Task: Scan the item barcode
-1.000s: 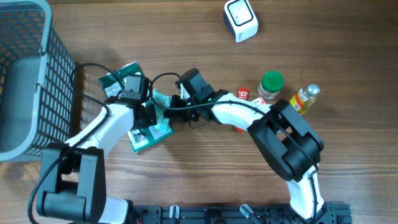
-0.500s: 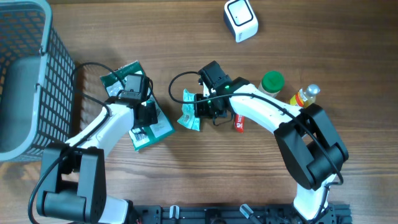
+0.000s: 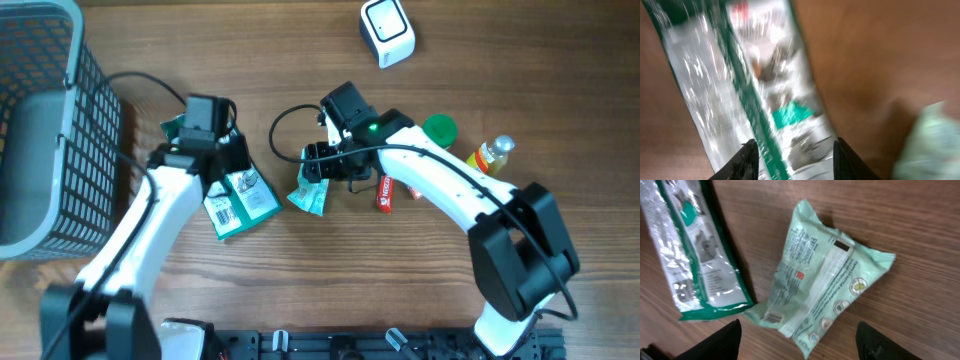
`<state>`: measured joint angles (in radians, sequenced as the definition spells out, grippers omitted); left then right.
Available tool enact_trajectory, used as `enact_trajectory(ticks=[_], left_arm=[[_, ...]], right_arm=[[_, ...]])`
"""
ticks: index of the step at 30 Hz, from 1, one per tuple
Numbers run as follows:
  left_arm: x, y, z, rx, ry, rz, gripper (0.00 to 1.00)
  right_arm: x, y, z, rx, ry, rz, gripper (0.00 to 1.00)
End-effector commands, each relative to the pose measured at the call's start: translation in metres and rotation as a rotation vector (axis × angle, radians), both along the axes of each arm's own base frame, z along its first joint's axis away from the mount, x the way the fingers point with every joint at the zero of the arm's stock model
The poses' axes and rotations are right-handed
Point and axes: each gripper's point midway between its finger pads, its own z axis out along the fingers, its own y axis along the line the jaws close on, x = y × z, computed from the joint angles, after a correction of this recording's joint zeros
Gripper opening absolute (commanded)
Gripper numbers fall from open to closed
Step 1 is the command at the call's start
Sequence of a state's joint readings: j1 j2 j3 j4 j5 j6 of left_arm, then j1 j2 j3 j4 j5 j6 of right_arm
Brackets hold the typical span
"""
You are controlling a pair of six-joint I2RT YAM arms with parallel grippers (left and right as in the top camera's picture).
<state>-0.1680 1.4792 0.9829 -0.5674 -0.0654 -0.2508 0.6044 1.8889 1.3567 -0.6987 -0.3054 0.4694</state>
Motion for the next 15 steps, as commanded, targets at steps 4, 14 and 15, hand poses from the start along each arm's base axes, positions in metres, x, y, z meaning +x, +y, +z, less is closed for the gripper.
enact_trajectory(ticks=[4, 14, 15], left_arm=[[-0.002, -0.042, 0.047, -0.268, -0.065, -0.067, 0.11], [-0.015, -0.057, -0.017, -0.324, 0.172, -0.090, 0.04], [-0.016, -0.057, -0.022, -0.324, 0.188, -0.090, 0.04]], right_arm=[[0.018, -0.035, 0.011, -0.022, 0.006, -0.092, 0.82], [0.017, -0.037, 0.009, -0.023, 0.006, -0.073, 0.84], [0.017, -0.037, 0.009, -0.023, 0.005, -0.073, 0.84]])
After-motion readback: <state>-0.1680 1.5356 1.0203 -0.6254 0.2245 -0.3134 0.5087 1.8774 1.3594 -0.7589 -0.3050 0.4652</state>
